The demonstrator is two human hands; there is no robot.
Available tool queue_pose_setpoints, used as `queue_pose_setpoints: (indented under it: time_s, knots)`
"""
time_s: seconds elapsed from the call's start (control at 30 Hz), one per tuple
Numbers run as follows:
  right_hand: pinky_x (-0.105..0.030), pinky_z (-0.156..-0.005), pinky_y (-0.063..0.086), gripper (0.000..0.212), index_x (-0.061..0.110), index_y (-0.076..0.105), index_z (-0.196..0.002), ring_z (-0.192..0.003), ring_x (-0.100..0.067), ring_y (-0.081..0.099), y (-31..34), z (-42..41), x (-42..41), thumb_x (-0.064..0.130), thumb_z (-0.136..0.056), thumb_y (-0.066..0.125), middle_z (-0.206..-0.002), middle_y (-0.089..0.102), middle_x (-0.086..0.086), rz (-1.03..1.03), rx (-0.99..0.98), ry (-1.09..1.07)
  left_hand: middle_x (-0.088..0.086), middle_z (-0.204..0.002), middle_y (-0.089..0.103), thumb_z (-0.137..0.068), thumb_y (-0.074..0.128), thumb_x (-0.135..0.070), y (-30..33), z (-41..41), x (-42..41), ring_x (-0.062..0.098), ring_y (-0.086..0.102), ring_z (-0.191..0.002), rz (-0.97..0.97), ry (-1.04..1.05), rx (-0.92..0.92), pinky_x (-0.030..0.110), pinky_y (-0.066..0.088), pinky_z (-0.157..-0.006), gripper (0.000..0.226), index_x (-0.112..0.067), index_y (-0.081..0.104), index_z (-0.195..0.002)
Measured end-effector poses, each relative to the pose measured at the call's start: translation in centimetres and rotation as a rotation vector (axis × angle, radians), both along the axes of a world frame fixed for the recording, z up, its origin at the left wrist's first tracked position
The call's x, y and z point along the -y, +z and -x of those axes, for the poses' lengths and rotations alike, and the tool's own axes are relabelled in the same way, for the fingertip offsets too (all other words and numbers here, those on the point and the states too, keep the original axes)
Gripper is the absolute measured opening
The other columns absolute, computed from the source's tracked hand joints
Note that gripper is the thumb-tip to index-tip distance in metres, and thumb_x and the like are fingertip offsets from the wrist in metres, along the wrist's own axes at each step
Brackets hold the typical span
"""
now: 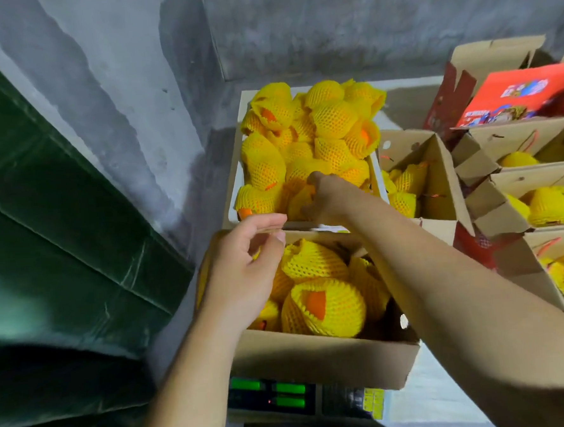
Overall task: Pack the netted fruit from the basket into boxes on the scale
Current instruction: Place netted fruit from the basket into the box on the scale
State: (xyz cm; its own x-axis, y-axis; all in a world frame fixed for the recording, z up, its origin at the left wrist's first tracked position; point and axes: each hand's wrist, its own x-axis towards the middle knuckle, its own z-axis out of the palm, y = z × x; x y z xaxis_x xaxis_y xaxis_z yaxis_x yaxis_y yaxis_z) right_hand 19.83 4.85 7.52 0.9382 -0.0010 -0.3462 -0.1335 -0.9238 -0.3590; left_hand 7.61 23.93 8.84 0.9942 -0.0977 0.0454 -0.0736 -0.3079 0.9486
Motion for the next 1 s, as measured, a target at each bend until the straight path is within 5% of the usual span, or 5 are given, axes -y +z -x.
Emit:
queue_pose_setpoints:
  time_s: [0.13,0.37,0.6,0.8,1.0]
  knots:
    - [-0.058,-0.104,0.040,0.091,0.030,0.027,-0.147,-0.140,-0.047,0.029,-3.4,-1.2,-1.2,0.063,-0.080,0.079,-0.152,0.026,-0.016,0.103,-0.062,-0.031,-0.037,-0.121,0.067,-0.103,0.060,-0.038,-0.1,-0.4,0.4,-0.016,0.059,-0.116,-0.046,0.029,0.000,-0.004,0.041,-0.085,0.024,-0.051,0.068,-0.121]
    - [-0.053,-0.108,0.038,0.114,0.020,0.016,-0.151,-0.140,-0.042,0.033,-4.6,-1.1,-0.5,0.066,-0.071,0.083,-0.150,0.034,-0.017,0.028,0.013,-0.070,-0.033,-0.119,0.069,-0.105,0.061,-0.029,-0.1,-0.6,2.1,-0.014,0.061,-0.114,-0.017,0.021,-0.052,-0.002,0.044,-0.083,0.024,-0.042,0.070,-0.123]
    - [-0.049,-0.109,0.033,0.088,0.020,0.030,-0.144,-0.137,-0.040,0.031,-4.9,-1.4,-1.3,0.061,-0.080,0.075,-0.144,0.031,-0.016,0.091,0.071,-0.042,-0.033,-0.117,0.069,-0.105,0.061,-0.026,0.0,-0.3,3.2,-0.016,0.061,-0.112,-0.003,-0.003,-0.078,-0.001,0.045,-0.082,0.025,-0.040,0.070,-0.124]
    - [-0.049,-0.112,0.032,0.097,0.020,0.017,-0.149,-0.142,-0.039,0.030,-5.4,-1.4,-1.5,0.056,-0.081,0.077,-0.148,0.028,-0.014,0.006,0.104,-0.176,-0.032,-0.117,0.070,-0.105,0.061,-0.026,-0.1,0.2,2.8,-0.014,0.061,-0.112,-0.010,0.010,-0.081,-0.001,0.045,-0.083,0.025,-0.040,0.070,-0.124]
    - [-0.055,-0.121,0.018,0.086,0.033,-0.011,-0.164,-0.154,-0.041,0.011,-4.1,-3.7,0.4,0.051,-0.103,0.047,-0.173,0.002,-0.006,-0.008,0.201,-0.081,-0.027,-0.118,0.071,-0.105,0.062,-0.024,-0.4,0.8,2.9,-0.012,0.062,-0.114,-0.022,0.019,-0.085,0.001,0.045,-0.088,0.025,-0.035,0.072,-0.125]
